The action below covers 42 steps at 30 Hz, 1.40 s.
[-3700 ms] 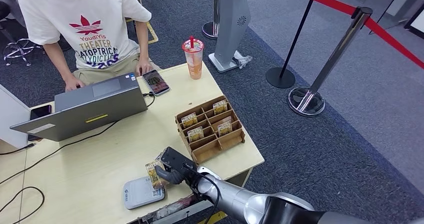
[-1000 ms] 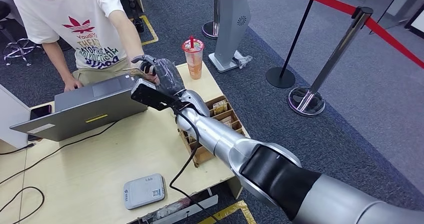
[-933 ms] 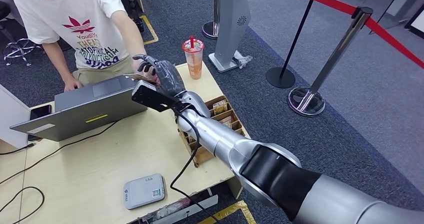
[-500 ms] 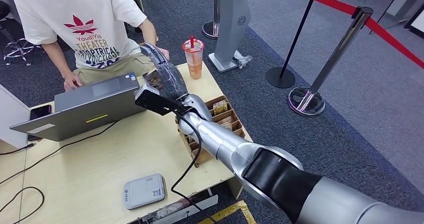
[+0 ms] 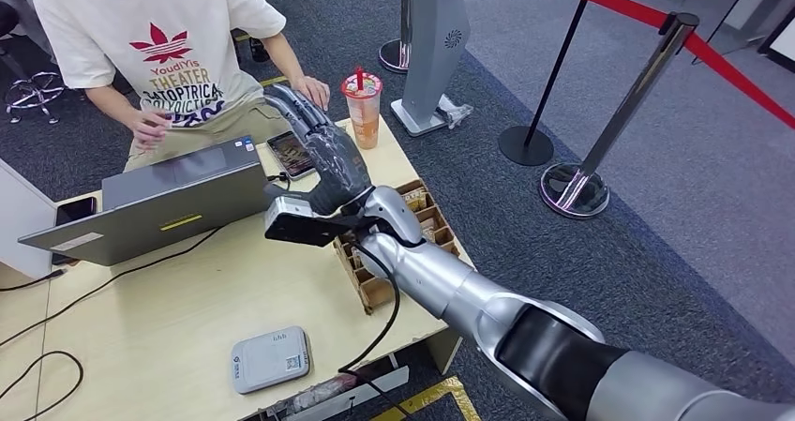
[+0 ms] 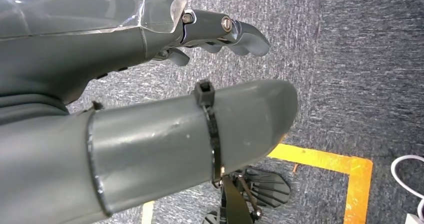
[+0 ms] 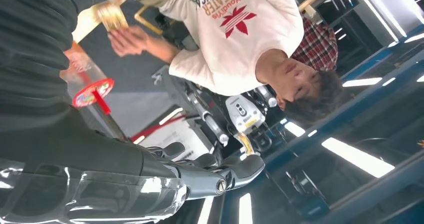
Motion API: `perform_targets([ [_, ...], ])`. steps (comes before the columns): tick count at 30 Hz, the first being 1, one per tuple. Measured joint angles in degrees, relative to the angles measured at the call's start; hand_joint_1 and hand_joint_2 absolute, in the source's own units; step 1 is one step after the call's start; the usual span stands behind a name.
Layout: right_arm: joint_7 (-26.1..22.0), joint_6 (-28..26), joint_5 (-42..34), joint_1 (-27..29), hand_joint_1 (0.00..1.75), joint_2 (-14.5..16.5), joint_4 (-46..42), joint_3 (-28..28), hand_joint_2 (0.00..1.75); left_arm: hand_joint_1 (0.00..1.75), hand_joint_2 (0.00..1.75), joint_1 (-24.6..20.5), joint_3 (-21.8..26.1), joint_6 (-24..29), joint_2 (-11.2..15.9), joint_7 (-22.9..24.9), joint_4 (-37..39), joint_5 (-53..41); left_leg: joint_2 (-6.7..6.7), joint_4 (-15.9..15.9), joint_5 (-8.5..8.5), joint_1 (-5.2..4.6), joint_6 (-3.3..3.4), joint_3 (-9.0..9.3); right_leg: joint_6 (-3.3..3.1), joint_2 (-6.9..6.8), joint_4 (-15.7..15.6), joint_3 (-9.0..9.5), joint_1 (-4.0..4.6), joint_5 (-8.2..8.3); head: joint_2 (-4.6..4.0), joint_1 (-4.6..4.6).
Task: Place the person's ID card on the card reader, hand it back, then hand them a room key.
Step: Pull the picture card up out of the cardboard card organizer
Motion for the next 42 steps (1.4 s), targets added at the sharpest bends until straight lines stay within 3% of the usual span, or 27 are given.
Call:
perform_targets([
  [5,1.03,-2.16,4.24,4.96,0.4,-3.81,-5.71,-1.57,1.75,0.0,0.0,0.34,0.11,0.0,0.0,-0.37,0.0,0.21,-0.02,0.0,-0.02,-0.01,0.02,-0.01,0.0,-0.04,-0.01,0.01,0.0,0.0,0.0,0.01],
  [8,1.9,-3.14,6.48,8.31,0.96,-5.67,-8.55,-3.13,1.75,0.0,0.0,0.42,0.14,0.0,0.0,-0.45,0.0,0.31,-0.02,0.0,-0.03,-0.01,0.04,-0.01,0.0,-0.04,-0.01,0.01,0.0,0.0,0.0,0.0],
  [10,2.61,-3.53,7.72,10.64,1.12,-6.81,-10.23,-4.13,1.75,0.0,0.0,0.48,0.16,0.0,0.0,-0.51,0.0,0.45,-0.03,0.01,-0.03,-0.01,0.04,-0.01,0.01,-0.05,-0.01,0.01,0.0,0.0,0.0,0.0],
  [15,4.0,-4.04,9.76,15.72,1.13,-9.3,-13.26,-6.24,1.75,0.0,0.0,0.66,0.2,0.0,0.0,-0.64,0.0,0.82,-0.02,0.0,-0.04,0.0,0.04,-0.01,0.01,-0.04,-0.01,0.0,0.0,-0.01,0.0,0.0],
  [20,5.03,-4.65,10.96,19.88,1.04,-11.1,-15.17,-8.2,1.75,0.0,0.0,0.81,0.34,0.15,-0.01,-0.7,0.0,1.27,-0.02,0.0,-0.04,0.0,0.05,-0.02,0.01,-0.04,-0.01,0.01,0.0,-0.02,0.0,0.0],
  [26,5.68,-4.55,12.3,23.54,0.81,-12.29,-16.1,-10.82,1.75,0.0,0.0,0.85,1.02,0.68,-0.05,-0.68,0.0,2.01,-0.01,0.0,-0.04,-0.01,0.05,-0.02,0.01,-0.04,-0.01,0.01,-0.01,-0.02,0.0,0.0],
  [42,6.31,-2.54,13.95,26.21,0.9,-13.05,-14.14,-13.63,1.75,0.0,0.0,0.88,2.41,1.28,-0.07,-0.5,0.0,3.15,-0.01,0.0,-0.04,-0.01,0.05,-0.02,0.01,-0.02,-0.01,0.01,0.0,-0.02,0.0,0.0],
])
